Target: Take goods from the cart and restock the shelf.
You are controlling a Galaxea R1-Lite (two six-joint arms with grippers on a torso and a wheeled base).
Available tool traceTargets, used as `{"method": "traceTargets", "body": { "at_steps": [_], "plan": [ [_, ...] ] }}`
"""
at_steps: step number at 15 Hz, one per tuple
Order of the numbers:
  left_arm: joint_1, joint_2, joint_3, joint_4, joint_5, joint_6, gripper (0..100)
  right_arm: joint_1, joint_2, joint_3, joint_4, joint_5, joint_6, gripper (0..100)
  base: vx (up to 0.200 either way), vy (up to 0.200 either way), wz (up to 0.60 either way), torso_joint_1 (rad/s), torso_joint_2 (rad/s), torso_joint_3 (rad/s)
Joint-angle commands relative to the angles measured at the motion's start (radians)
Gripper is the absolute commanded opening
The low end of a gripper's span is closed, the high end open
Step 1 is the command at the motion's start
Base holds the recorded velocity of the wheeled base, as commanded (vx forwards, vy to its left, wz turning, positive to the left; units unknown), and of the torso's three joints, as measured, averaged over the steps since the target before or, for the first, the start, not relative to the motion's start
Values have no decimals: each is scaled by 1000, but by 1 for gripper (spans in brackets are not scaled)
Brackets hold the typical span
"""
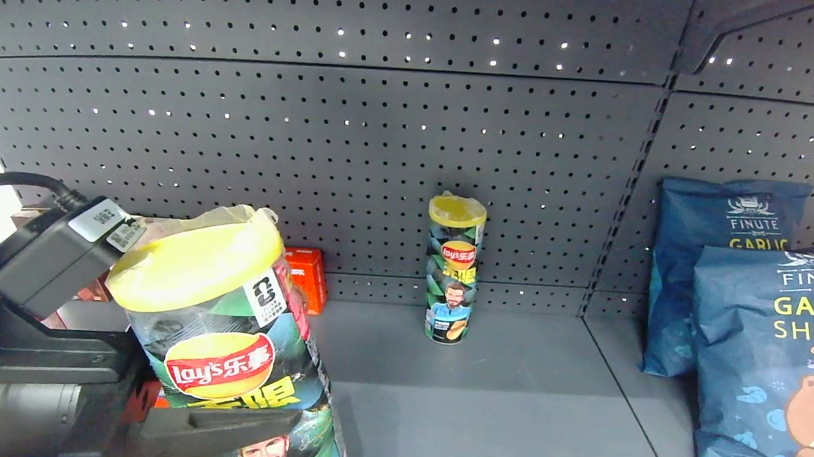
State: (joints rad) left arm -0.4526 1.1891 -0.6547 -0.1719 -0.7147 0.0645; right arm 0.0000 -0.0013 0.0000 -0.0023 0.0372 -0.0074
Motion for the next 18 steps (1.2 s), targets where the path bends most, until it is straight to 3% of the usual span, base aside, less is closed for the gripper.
{"method": "traceTargets", "body": {
  "at_steps": [1,2,4,5,8,9,11,13,18],
  "plan": [
    [0,1,1,-1,0,0,0,0,1,0,-1,7,-3,100,0,0,0,0,0,0],
    [0,1,1,0,0,0,0,0,1,0,-2,9,-3,100,0,0,0,0,0,0],
    [-2,1,0,0,0,0,0,25,238,-330,47,26,89,100,0,0,0,0,0,0],
    [-5,7,1,-3,-2,0,0,32,310,-396,70,26,93,100,0,0,0,0,0,0],
    [-5,12,-6,-4,0,0,0,55,377,-448,73,90,-25,100,0,0,0,0,0,0],
    [-5,12,-6,-4,0,0,0,55,377,-448,73,90,-25,100,0,0,0,0,0,0],
    [-3,0,-5,2,0,0,0,84,497,-529,74,196,-32,100,0,0,0,0,0,0],
    [-2,0,-3,2,1,0,0,101,549,-538,74,213,-46,100,0,0,0,0,0,0],
    [0,3,-2,2,4,0,0,295,722,-591,74,205,-120,100,0,0,0,0,0,0]
  ]
}}
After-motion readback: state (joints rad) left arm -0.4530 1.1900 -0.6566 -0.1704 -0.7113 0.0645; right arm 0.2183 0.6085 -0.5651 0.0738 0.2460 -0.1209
